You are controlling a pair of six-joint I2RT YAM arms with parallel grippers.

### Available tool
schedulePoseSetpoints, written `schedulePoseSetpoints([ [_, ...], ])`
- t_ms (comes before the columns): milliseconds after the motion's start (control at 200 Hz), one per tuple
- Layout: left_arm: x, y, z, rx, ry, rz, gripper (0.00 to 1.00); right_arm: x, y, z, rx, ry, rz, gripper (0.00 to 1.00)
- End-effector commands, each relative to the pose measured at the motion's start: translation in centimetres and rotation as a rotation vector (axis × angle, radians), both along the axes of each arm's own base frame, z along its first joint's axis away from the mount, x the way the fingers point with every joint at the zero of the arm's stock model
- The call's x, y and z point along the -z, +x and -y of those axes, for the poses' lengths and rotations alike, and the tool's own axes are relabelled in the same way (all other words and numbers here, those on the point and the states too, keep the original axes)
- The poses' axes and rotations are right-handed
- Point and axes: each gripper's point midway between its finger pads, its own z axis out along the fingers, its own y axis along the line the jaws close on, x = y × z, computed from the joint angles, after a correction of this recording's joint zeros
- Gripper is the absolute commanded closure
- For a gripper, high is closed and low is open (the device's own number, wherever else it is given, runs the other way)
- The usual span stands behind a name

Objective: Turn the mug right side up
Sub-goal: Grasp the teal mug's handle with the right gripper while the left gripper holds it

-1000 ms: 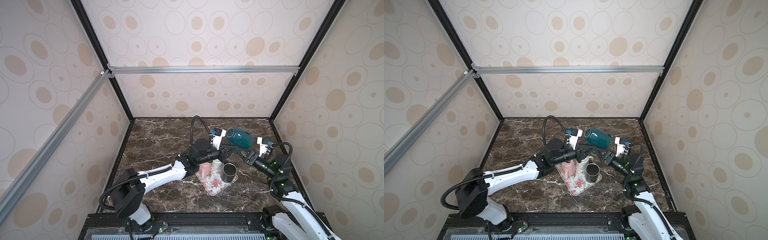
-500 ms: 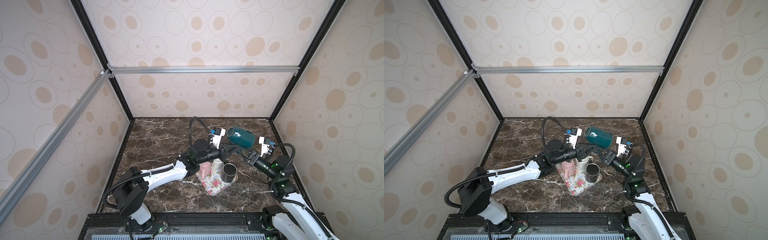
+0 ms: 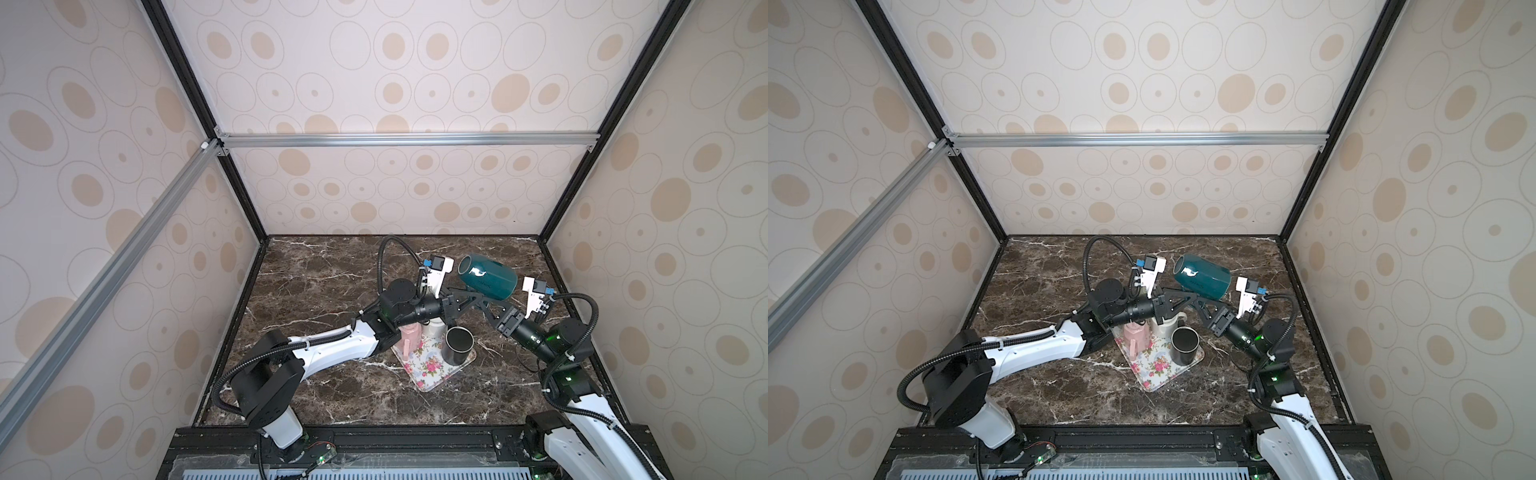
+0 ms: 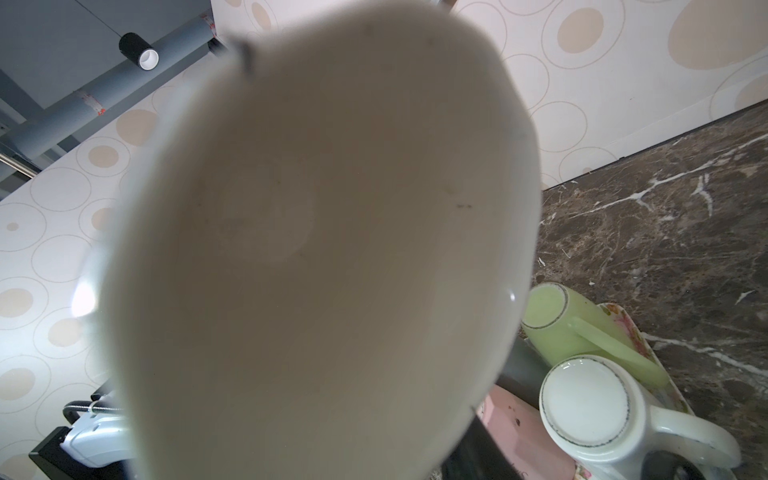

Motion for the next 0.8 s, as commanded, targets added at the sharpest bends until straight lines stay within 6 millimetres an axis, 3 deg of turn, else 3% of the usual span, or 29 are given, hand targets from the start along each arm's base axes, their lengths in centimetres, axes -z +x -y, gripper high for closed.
schedulePoseSetpoints([
  [0,-2.2,-0.4,-0.1,0.029,-0.075,0.038,1.00,-1.7,-1.0,-0.4,-0.032,0.001,0.095,0.61],
  [165,-1.6,-0.3,-0.1,0.022,-0.060,0.022,1.00,-1.8,-1.0,-0.3,-0.026,-0.002,0.108,0.72],
  [570,-0.3,-0.4,0.0,0.032,-0.029,0.004,1.00,-2.2,-1.9,-0.2,-0.029,-0.010,0.147,0.80],
  [675,0.1,-0.3,0.0,0.028,-0.015,-0.002,1.00,-2.2,-2.0,-0.2,-0.030,-0.011,0.149,0.88],
  [790,0.6,0.0,0.0,0.011,0.012,-0.007,1.00,-2.6,-2.3,-0.4,-0.049,0.000,0.166,0.86],
])
